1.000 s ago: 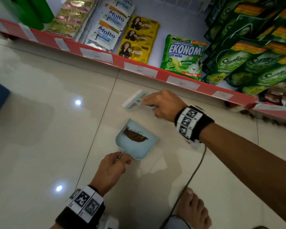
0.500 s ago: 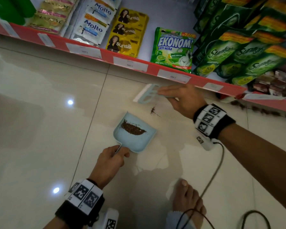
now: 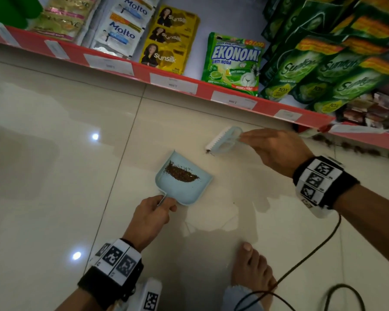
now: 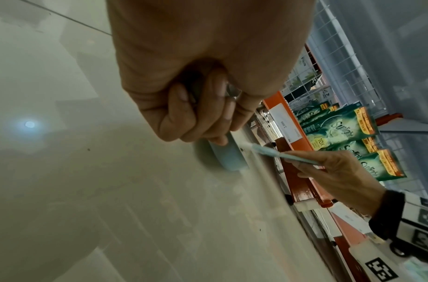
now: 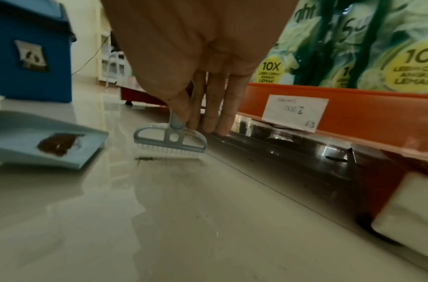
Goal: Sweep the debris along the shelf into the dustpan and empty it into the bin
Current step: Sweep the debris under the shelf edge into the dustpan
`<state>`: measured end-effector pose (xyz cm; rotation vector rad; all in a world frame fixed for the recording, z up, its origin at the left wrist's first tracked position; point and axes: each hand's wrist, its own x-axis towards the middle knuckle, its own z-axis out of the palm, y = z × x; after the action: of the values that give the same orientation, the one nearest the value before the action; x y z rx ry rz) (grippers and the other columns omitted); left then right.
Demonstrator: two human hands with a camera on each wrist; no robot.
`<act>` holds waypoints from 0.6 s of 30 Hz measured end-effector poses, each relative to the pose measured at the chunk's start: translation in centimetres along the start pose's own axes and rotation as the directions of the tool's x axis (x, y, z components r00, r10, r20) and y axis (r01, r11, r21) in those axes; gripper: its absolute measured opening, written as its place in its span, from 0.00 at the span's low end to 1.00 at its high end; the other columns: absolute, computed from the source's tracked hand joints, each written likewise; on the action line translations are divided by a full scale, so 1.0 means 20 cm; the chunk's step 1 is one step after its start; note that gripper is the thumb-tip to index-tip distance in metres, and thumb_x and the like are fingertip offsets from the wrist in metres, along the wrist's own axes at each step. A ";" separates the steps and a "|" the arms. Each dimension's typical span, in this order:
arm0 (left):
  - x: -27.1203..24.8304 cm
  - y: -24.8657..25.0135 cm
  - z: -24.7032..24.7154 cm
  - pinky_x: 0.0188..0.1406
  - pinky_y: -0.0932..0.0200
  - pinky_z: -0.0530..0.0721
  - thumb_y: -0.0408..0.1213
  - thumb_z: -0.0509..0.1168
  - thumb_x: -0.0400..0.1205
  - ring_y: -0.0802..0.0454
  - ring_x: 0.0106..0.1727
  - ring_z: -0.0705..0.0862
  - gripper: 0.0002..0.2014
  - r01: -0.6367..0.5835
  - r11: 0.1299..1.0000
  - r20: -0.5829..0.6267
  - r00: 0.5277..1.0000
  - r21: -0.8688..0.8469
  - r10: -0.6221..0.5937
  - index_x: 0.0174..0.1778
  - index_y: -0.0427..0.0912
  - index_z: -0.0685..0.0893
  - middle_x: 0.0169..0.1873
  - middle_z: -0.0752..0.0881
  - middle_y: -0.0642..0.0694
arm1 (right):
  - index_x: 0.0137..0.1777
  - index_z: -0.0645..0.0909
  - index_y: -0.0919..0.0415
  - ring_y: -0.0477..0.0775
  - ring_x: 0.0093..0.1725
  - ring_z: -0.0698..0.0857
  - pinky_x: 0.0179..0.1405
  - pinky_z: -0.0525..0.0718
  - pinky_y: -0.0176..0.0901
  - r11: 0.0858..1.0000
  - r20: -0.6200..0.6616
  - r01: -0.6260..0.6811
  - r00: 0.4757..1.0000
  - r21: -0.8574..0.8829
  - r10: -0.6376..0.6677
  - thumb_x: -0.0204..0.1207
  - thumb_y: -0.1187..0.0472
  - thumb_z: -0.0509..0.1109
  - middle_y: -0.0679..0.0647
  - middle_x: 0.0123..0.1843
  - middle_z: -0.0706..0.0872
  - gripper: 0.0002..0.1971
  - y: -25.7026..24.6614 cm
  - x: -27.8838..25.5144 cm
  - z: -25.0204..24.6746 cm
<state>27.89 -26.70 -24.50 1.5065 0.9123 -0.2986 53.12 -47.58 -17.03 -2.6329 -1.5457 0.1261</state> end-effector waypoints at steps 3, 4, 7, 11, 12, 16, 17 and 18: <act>0.01 0.01 0.02 0.20 0.61 0.66 0.49 0.65 0.75 0.60 0.15 0.69 0.15 -0.008 1.000 0.017 1.000 0.022 0.008 0.31 0.42 0.85 0.15 0.74 0.53 | 0.66 0.85 0.55 0.66 0.53 0.89 0.43 0.88 0.59 0.995 -0.067 -0.097 0.993 -0.026 0.095 0.83 0.62 0.64 0.58 0.59 0.90 0.15 -0.06 0.03 -0.03; 0.02 0.01 0.02 0.19 0.62 0.65 0.49 0.65 0.75 0.60 0.15 0.68 0.14 -0.009 1.000 0.017 1.000 0.029 0.009 0.31 0.42 0.85 0.15 0.74 0.53 | 0.65 0.85 0.54 0.67 0.50 0.89 0.42 0.87 0.57 0.987 -0.059 -0.147 0.988 -0.062 0.143 0.83 0.60 0.63 0.58 0.55 0.91 0.15 -0.08 0.06 -0.04; 0.02 0.02 0.02 0.19 0.62 0.65 0.48 0.65 0.76 0.61 0.15 0.68 0.14 -0.014 0.999 0.017 1.000 0.042 0.013 0.30 0.42 0.84 0.15 0.73 0.53 | 0.58 0.85 0.54 0.66 0.46 0.87 0.39 0.81 0.50 0.953 0.034 -0.250 0.965 -0.170 0.259 0.82 0.55 0.61 0.56 0.50 0.89 0.13 -0.13 0.12 -0.05; 0.00 0.02 0.01 0.19 0.61 0.66 0.52 0.63 0.70 0.61 0.15 0.69 0.15 -0.004 1.000 0.007 1.000 0.022 0.004 0.31 0.43 0.84 0.15 0.74 0.54 | 0.55 0.83 0.56 0.65 0.47 0.86 0.40 0.78 0.50 0.972 0.202 -0.175 0.958 -0.154 0.204 0.85 0.52 0.57 0.55 0.52 0.87 0.14 -0.22 0.11 -0.01; 0.00 0.01 0.01 0.19 0.62 0.65 0.51 0.64 0.72 0.61 0.15 0.69 0.15 -0.004 1.000 0.003 1.000 0.020 0.004 0.31 0.43 0.85 0.15 0.74 0.54 | 0.57 0.82 0.56 0.65 0.47 0.86 0.39 0.76 0.49 0.979 0.217 -0.153 0.960 -0.131 0.179 0.85 0.52 0.56 0.55 0.53 0.87 0.15 -0.25 0.09 0.01; 0.00 -0.01 0.00 0.19 0.63 0.66 0.45 0.65 0.79 0.61 0.16 0.70 0.14 -0.007 0.999 -0.018 1.000 0.037 0.008 0.32 0.41 0.85 0.15 0.75 0.54 | 0.61 0.82 0.55 0.63 0.45 0.86 0.38 0.77 0.49 0.993 0.243 -0.104 0.963 -0.061 0.116 0.87 0.50 0.54 0.52 0.52 0.85 0.17 -0.35 0.02 0.02; 0.00 -0.02 0.00 0.19 0.62 0.66 0.45 0.65 0.79 0.61 0.15 0.70 0.14 -0.006 0.999 -0.017 1.000 0.036 0.007 0.32 0.41 0.85 0.15 0.75 0.54 | 0.61 0.82 0.55 0.63 0.45 0.86 0.38 0.78 0.50 0.994 0.248 -0.096 0.963 -0.056 0.107 0.87 0.50 0.54 0.52 0.52 0.85 0.17 -0.37 0.01 0.01; 0.00 -0.02 0.00 0.19 0.62 0.65 0.45 0.65 0.79 0.61 0.15 0.70 0.14 -0.006 0.999 -0.012 1.000 0.036 0.007 0.32 0.42 0.85 0.15 0.74 0.54 | 0.61 0.82 0.55 0.63 0.44 0.86 0.37 0.78 0.50 0.994 0.240 -0.093 0.965 -0.049 0.102 0.87 0.51 0.54 0.52 0.51 0.85 0.17 -0.38 0.00 0.00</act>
<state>27.72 -26.79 -24.79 1.5457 0.9162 -0.3029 46.57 -43.81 -16.21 -2.8126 -1.4947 0.4462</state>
